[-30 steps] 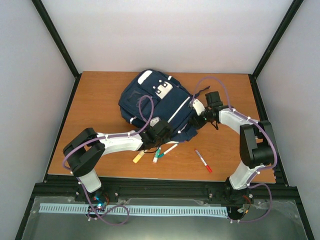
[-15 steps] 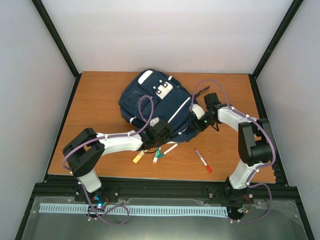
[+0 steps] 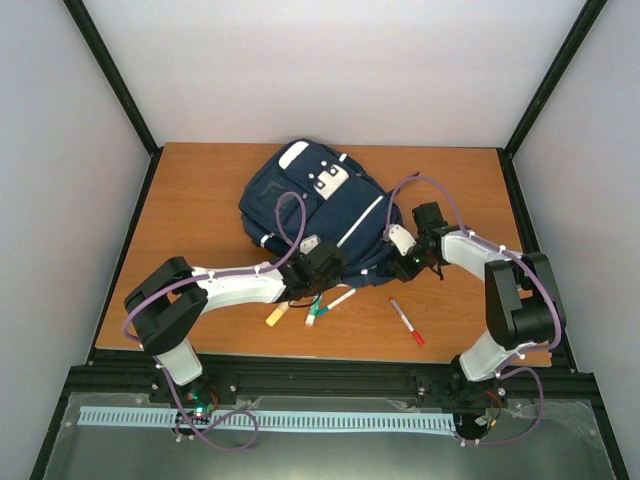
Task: Pack the student bag
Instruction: Zip the student bag at the center of the board.
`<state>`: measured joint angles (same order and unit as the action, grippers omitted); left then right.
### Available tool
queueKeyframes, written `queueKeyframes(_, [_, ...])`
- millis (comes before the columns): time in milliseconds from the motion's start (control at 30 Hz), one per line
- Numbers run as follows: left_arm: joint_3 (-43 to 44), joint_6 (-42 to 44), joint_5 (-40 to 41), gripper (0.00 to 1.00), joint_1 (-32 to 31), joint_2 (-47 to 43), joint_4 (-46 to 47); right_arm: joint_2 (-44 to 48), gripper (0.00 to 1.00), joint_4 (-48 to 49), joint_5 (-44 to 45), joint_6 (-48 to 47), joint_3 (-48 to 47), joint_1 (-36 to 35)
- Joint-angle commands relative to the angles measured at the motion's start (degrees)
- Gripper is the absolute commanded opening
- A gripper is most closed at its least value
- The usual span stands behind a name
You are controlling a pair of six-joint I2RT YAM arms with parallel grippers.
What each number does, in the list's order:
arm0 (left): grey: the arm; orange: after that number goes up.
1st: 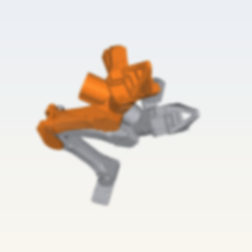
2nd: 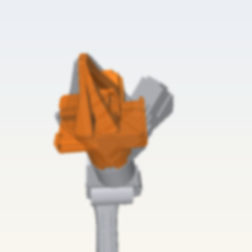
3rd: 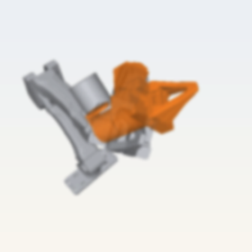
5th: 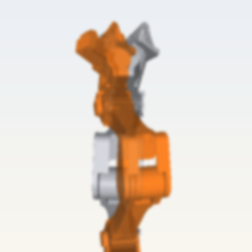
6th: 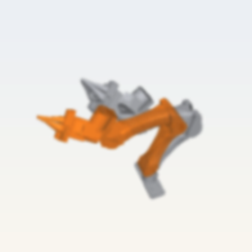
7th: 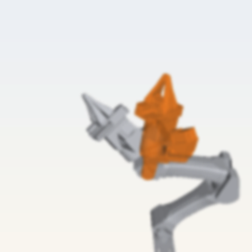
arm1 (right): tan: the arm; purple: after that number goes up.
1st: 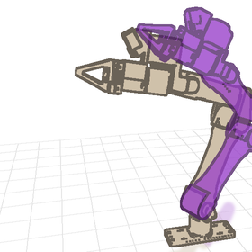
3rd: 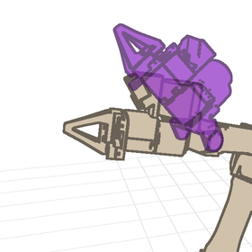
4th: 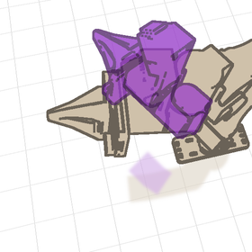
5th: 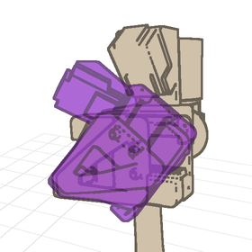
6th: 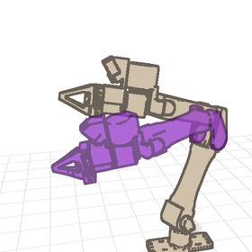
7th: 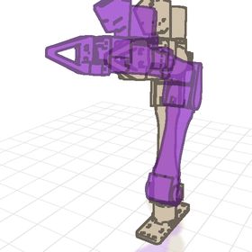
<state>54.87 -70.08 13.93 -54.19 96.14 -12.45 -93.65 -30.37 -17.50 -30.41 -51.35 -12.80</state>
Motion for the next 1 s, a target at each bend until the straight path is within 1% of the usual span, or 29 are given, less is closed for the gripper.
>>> queueKeyframes(0, [0.7, -0.7, 5.2, 0.02, 0.0, -0.8, -3.6, 3.4, 0.50, -4.4, 6.1, -2.5, 1.7, 1.2])
queueKeyframes(100, [1.1, -0.6, 5.2, 0.02, 0.0, -0.3, -3.5, 4.7, 0.50, -4.4, 8.3, -2.8, 1.5, 1.8])
queueKeyframes(167, [1.2, -0.1, 5.2, 0.02, 0.0, -0.2, -3.2, 6.1, 0.49, -6.1, 5.6, -3.9, 1.7, 2.0])
queueKeyframes(233, [1.4, 0.3, 5.2, 0.02, 0.0, -0.2, -3.0, 10.0, 0.48, -7.2, 0.7, -4.9, 2.0, 2.0])
queueKeyframes(333, [1.7, 1.2, 4.2, 0.02, 0.0, -0.1, -1.7, 16.9, 0.52, -8.1, -5.1, -4.7, 1.8, 1.0])
queueKeyframes(400, [2.1, 1.5, 3.3, 0.02, 0.0, 0.2, -1.0, 18.9, 0.53, -8.6, -7.2, -3.3, 1.1, -0.5])
queueKeyframes(467, [2.7, 1.5, 2.4, 0.02, 0.0, 0.2, -0.4, 19.5, 0.54, -8.9, -8.1, -1.6, 0.3, -3.9])
queueKeyframes(567, [2.7, 1.4, 1.6, 0.02, 0.0, -0.3, 1.0, 19.1, 0.54, -7.1, -7.7, 0.8, 0.2, -8.3])
queueKeyframes(733, [1.0, 1.0, -0.5, 0.01, 0.0, -1.9, 6.8, 16.6, 0.55, -3.6, -6.5, 5.0, 0.1, -12.8])
queueKeyframes(900, [0.4, 1.1, -2.8, 0.01, 0.0, -2.4, 10.6, 12.8, 0.56, -2.0, -2.2, 7.1, -0.6, -15.8])
queueKeyframes(967, [0.2, 1.1, -3.0, 0.01, 0.0, -2.7, 11.1, 11.8, 0.56, -1.7, 1.0, 8.3, -1.0, -16.2])
